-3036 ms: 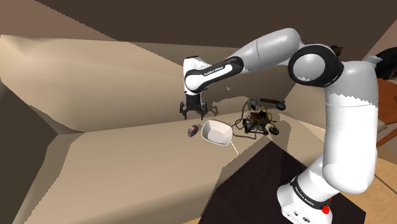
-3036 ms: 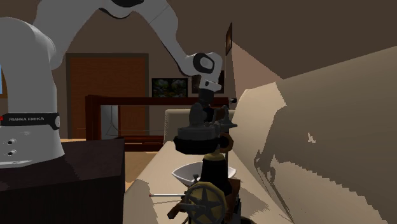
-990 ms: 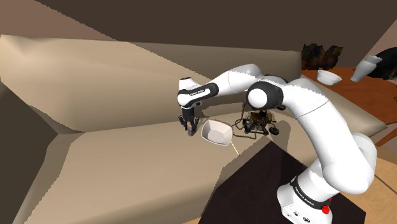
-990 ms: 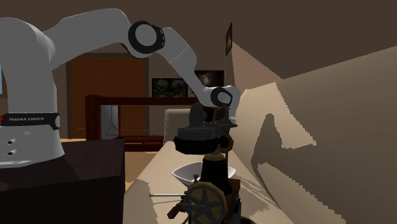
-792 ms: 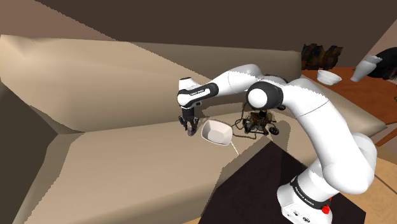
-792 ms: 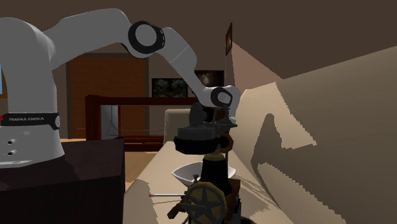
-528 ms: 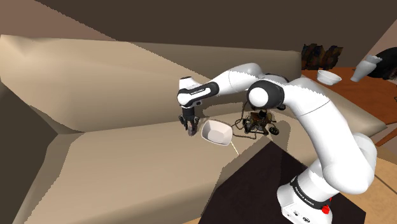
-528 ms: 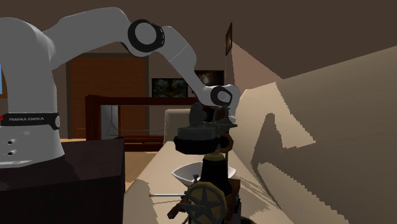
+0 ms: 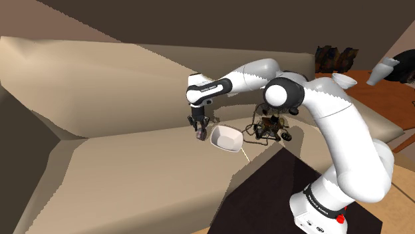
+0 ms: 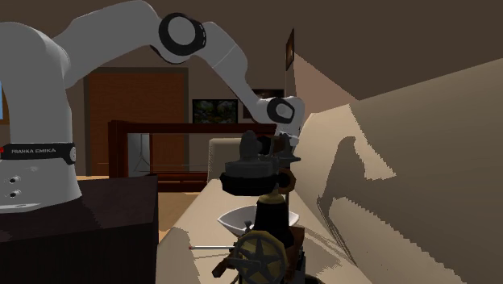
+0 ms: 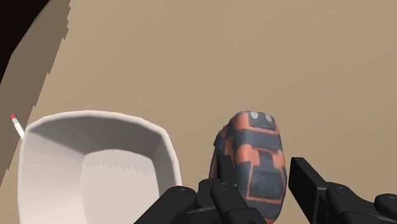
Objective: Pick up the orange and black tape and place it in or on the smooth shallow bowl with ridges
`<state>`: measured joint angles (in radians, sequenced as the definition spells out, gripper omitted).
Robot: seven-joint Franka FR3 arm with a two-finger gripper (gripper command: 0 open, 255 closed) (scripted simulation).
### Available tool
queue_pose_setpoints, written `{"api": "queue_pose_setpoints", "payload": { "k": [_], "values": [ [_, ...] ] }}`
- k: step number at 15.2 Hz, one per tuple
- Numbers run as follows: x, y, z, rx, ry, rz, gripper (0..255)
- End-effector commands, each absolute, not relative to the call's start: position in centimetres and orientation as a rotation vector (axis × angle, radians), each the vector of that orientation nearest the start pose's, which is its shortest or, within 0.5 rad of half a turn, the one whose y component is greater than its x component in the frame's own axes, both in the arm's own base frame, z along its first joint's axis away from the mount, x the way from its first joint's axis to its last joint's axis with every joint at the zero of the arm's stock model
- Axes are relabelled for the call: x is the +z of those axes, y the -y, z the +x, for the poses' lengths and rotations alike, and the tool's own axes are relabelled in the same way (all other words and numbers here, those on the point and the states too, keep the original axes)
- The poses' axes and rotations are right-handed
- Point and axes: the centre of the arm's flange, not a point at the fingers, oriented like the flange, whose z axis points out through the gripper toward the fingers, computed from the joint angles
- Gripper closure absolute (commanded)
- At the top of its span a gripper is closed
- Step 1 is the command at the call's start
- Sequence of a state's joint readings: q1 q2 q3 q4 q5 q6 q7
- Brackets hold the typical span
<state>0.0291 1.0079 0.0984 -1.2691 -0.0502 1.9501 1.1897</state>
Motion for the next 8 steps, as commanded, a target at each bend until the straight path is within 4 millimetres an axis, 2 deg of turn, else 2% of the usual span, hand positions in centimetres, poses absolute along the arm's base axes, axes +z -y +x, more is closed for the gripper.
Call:
{"api": "queue_pose_setpoints", "payload": {
  "k": [1,8],
  "values": [
    [12.9,-7.3,70.3,0.467,-1.664,-2.813,255],
    [16.6,-7.3,70.3,0.467,-1.664,-2.813,255]
  ]
}}
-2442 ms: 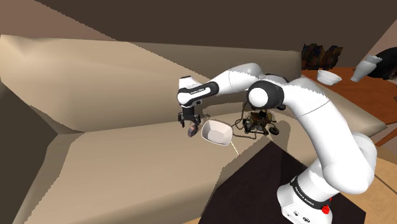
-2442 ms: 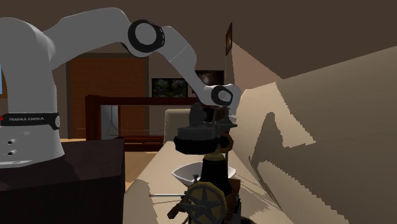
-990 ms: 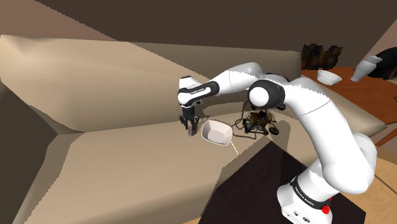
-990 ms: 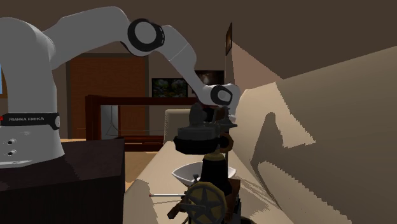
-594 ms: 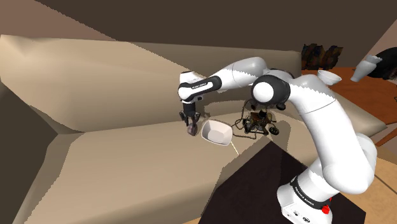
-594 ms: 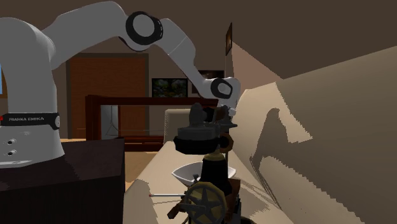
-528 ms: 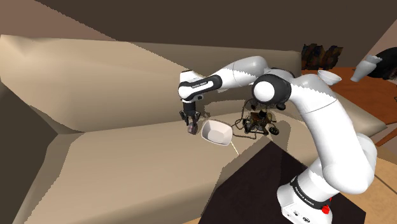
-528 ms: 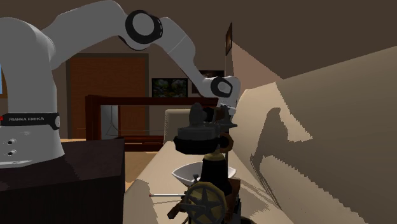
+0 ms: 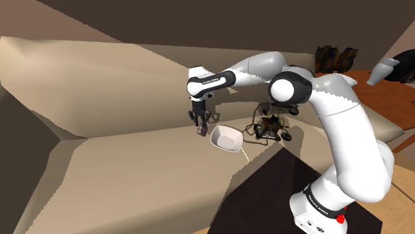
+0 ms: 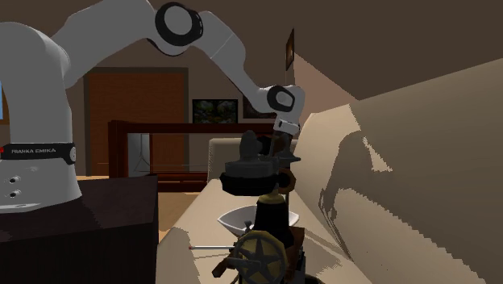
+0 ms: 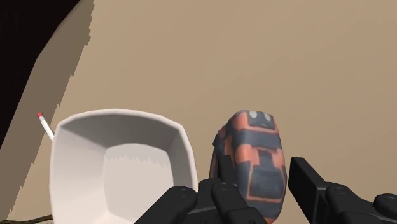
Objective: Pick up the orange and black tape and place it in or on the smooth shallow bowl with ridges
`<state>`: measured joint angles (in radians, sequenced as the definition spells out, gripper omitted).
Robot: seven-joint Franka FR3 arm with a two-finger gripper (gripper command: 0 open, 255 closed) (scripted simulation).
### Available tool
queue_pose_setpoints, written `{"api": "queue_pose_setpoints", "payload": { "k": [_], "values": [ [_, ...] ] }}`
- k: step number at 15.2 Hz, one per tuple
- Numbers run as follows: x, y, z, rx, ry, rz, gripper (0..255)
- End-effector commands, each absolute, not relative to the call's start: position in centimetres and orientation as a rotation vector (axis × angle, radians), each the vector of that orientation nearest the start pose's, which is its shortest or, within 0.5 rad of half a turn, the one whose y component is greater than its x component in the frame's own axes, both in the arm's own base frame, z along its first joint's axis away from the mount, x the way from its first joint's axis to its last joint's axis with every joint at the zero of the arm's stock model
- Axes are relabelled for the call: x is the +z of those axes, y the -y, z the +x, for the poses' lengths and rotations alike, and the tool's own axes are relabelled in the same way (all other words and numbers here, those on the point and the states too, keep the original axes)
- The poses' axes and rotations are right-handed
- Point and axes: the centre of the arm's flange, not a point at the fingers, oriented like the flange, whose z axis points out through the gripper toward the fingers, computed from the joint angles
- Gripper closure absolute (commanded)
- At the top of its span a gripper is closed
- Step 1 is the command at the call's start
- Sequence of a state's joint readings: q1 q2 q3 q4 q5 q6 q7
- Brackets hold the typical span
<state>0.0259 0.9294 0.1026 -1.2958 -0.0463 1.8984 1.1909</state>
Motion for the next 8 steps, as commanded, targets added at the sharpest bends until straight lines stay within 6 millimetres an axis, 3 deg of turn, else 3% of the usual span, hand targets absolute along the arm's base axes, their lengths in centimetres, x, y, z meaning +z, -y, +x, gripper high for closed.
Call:
{"api": "queue_pose_setpoints", "payload": {
  "k": [1,6,8],
  "values": [
    [17.1,-7.3,70.3,0.467,-1.664,-2.813,255],
    [19.3,-7.3,70.3,0.467,-1.664,-2.813,255],
    [19.3,-5.4,68.4,0.467,-1.664,-2.813,255]
  ]
}}
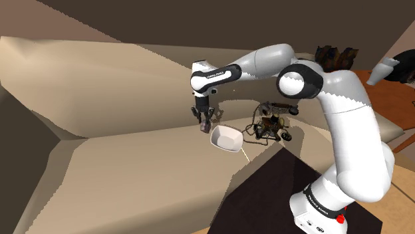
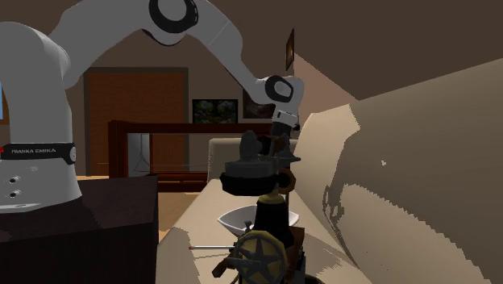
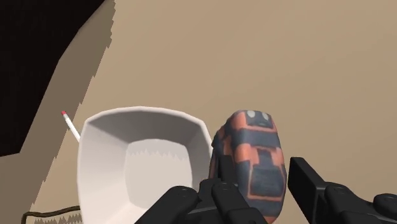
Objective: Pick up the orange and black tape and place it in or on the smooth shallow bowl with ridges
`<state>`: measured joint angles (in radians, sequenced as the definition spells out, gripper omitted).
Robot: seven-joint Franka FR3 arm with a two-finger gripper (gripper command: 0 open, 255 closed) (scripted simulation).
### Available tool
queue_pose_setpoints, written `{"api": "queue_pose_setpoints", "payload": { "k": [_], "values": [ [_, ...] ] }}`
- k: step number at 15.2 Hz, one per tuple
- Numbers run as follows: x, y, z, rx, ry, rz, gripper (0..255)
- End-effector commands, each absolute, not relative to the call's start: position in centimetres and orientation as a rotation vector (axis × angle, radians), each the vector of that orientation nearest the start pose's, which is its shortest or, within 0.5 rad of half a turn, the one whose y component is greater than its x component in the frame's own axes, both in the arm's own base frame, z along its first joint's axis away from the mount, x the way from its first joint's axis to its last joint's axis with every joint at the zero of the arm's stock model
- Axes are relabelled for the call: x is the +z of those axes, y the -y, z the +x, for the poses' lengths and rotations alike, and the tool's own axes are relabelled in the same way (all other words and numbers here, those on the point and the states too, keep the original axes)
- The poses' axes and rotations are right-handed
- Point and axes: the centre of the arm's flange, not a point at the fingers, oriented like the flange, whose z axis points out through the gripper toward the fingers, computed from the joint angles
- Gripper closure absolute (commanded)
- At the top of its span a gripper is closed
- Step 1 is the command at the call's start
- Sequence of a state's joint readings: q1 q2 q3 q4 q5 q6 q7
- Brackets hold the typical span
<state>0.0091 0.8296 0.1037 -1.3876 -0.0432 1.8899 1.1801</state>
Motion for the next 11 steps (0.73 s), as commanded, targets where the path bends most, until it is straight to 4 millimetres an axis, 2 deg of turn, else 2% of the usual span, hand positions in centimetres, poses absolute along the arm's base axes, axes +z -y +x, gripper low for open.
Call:
{"api": "queue_pose_setpoints", "payload": {
  "k": [1,11],
  "values": [
    [19.4,-4.5,67.5,0.467,-1.664,-2.813,255],
    [19.5,5.4,57.9,0.467,-1.664,-2.813,255]
  ]
}}
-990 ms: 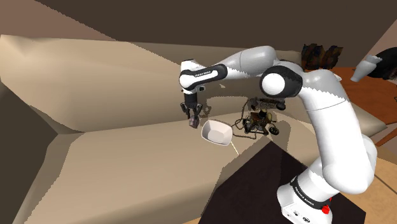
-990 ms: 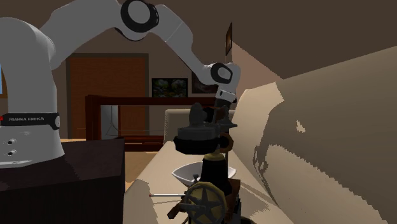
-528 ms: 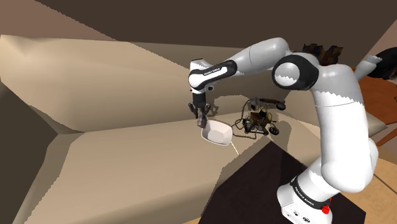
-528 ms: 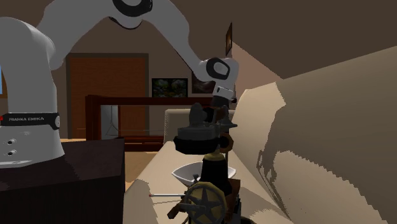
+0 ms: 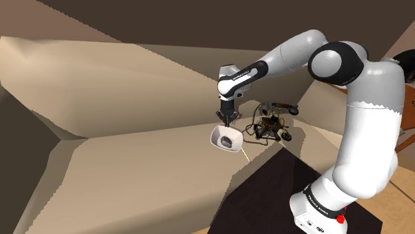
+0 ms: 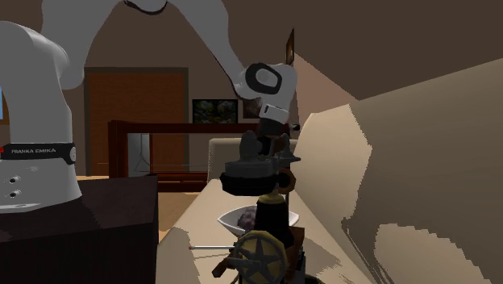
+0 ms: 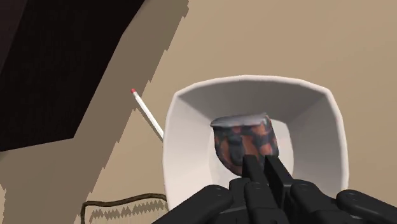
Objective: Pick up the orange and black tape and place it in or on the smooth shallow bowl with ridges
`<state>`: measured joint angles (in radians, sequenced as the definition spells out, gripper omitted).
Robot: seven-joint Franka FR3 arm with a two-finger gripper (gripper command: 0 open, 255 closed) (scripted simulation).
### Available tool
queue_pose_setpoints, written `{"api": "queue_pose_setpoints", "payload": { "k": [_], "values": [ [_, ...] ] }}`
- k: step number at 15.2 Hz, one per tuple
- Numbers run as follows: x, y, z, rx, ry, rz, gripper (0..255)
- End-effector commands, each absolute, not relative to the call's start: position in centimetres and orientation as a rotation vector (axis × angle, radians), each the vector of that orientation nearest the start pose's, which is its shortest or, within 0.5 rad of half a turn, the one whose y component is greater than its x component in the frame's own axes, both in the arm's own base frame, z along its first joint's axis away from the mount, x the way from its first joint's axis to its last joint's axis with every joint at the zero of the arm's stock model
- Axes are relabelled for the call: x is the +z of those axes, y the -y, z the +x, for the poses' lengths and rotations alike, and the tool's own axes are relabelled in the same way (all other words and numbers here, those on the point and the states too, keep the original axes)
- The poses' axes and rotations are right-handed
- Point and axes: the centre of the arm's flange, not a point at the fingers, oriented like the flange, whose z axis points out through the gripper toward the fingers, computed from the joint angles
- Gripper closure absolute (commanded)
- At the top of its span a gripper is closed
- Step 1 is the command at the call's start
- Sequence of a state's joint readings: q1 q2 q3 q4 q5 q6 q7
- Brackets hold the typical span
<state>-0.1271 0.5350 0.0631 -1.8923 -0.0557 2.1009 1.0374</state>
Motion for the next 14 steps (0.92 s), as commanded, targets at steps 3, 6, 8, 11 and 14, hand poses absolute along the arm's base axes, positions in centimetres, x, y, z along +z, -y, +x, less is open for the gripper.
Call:
{"api": "queue_pose_setpoints", "payload": {
  "k": [3,6,8,11,14],
  "values": [
    [19.0,5.1,58.4,0.467,-1.665,-2.812,255],
    [16.5,6.8,59.2,0.51,-1.707,-2.738,0],
    [14.0,8.3,59.9,0.551,-1.746,-2.663,0],
    [10.1,10.6,60.8,0.611,-1.8,-2.548,0],
    [7.2,12.1,61.2,0.651,-1.834,-2.466,0]
  ]
}}
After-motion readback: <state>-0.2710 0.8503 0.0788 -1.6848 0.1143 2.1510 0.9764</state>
